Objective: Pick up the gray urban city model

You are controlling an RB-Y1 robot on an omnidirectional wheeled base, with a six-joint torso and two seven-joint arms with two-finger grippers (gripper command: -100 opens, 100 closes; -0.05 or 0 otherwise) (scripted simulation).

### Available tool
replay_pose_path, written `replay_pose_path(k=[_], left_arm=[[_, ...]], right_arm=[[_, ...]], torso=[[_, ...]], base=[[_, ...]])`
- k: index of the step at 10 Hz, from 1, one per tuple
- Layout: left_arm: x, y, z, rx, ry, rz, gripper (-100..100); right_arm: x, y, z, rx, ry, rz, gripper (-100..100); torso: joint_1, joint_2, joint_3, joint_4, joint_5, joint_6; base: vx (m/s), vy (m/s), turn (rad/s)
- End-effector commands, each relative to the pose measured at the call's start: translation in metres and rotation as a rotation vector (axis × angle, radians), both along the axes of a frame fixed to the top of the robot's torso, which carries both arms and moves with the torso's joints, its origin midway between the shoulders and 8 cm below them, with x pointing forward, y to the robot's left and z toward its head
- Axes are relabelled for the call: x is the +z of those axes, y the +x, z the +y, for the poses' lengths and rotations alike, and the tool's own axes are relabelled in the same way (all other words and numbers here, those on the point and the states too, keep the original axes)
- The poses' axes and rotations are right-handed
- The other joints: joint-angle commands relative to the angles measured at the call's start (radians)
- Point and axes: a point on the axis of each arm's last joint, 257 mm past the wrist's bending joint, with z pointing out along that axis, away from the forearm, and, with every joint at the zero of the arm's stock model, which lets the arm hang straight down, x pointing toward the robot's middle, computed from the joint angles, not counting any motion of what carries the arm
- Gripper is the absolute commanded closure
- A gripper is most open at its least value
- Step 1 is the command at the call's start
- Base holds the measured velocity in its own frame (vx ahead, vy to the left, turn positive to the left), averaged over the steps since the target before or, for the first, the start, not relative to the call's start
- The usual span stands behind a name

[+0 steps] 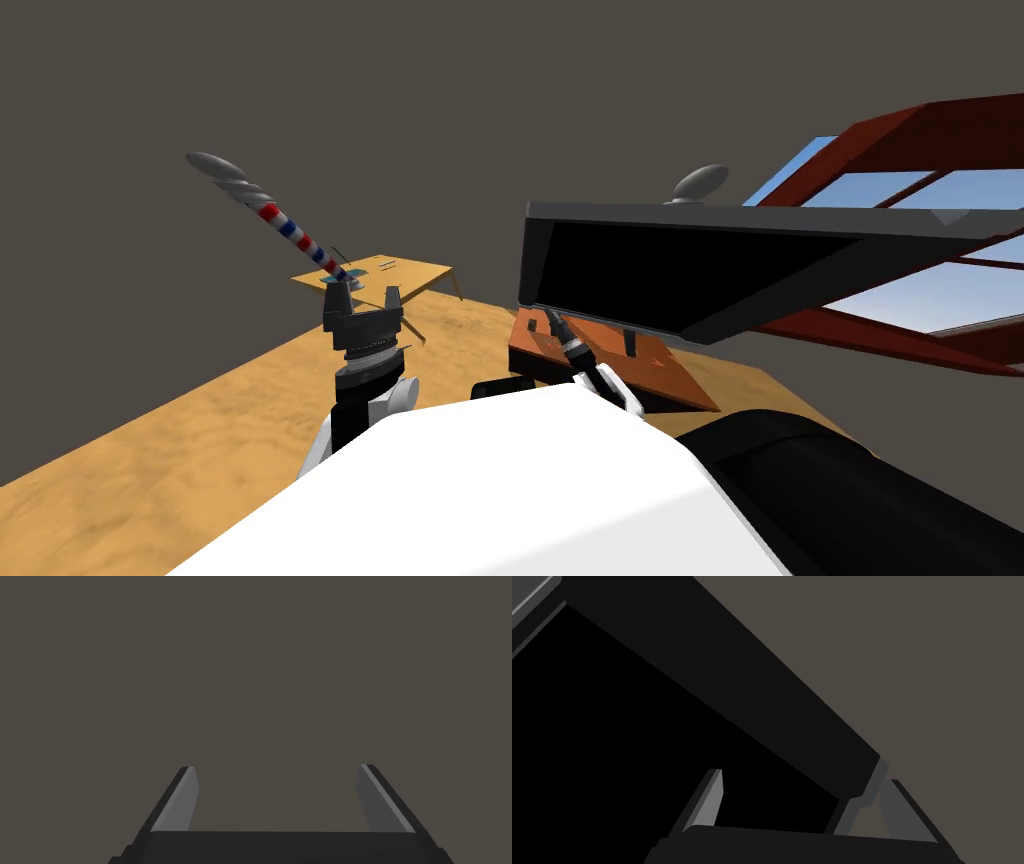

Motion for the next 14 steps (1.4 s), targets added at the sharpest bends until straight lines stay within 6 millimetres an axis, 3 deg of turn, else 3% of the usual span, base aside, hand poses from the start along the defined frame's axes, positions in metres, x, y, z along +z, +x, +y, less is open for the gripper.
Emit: replay_pose_path(k=[1, 2, 3, 5, 6, 8, 13, 14], left_arm=[[0.000, 0.000, 0.000, 0.000, 0.000, 0.000, 0], [0.000, 0.000, 0.000, 0.000, 0.000, 0.000, 0], [0.000, 0.000, 0.000, 0.000, 0.000, 0.000, 0], [0.000, 0.000, 0.000, 0.000, 0.000, 0.000, 0], [0.000, 0.000, 0.000, 0.000, 0.000, 0.000, 0], [0.000, 0.000, 0.000, 0.000, 0.000, 0.000, 0], [0.000, 0.000, 0.000, 0.000, 0.000, 0.000, 0], [0.000, 0.000, 0.000, 0.000, 0.000, 0.000, 0]], right_arm=[[-0.016, -0.001, -0.002, 0.007, -0.039, 0.029, -100], [-0.040, -0.005, 0.003, 0.031, -0.110, 0.069, -100], [-0.043, -0.005, 0.002, 0.029, -0.111, 0.075, -100], [-0.092, -0.017, 0.009, 0.084, -0.258, 0.153, -100], [-0.099, -0.018, 0.006, 0.080, -0.261, 0.167, -100], [-0.144, -0.036, 0.010, 0.148, -0.411, 0.233, -100], [-0.210, -0.067, -0.003, 0.216, -0.576, 0.345, -100], [-0.233, -0.082, -0.006, 0.259, -0.655, 0.377, -100]], torso=[[0.000, 0.000, 0.000, 0.000, 0.000, 0.000], [-0.001, 0.001, 0.000, 0.000, 0.000, 0.001], [-0.001, 0.001, 0.001, 0.000, 0.000, 0.000], [-0.001, 0.001, 0.001, 0.000, 0.000, 0.001], [0.000, 0.001, 0.001, 0.000, 0.000, 0.000], [0.000, 0.001, 0.001, 0.000, 0.000, 0.001], [-0.001, 0.000, 0.000, 0.000, 0.000, 0.001], [-0.001, 0.000, 0.000, 0.000, 0.000, 0.001]], base=[[-0.006, 0.017, 0.086], [-0.005, 0.025, 0.186], [-0.005, 0.020, 0.152], [-0.012, 0.031, 0.281], [-0.006, 0.021, 0.212], [0.000, 0.037, 0.333], [0.010, 0.021, 0.242], [0.027, 0.028, 0.325]])
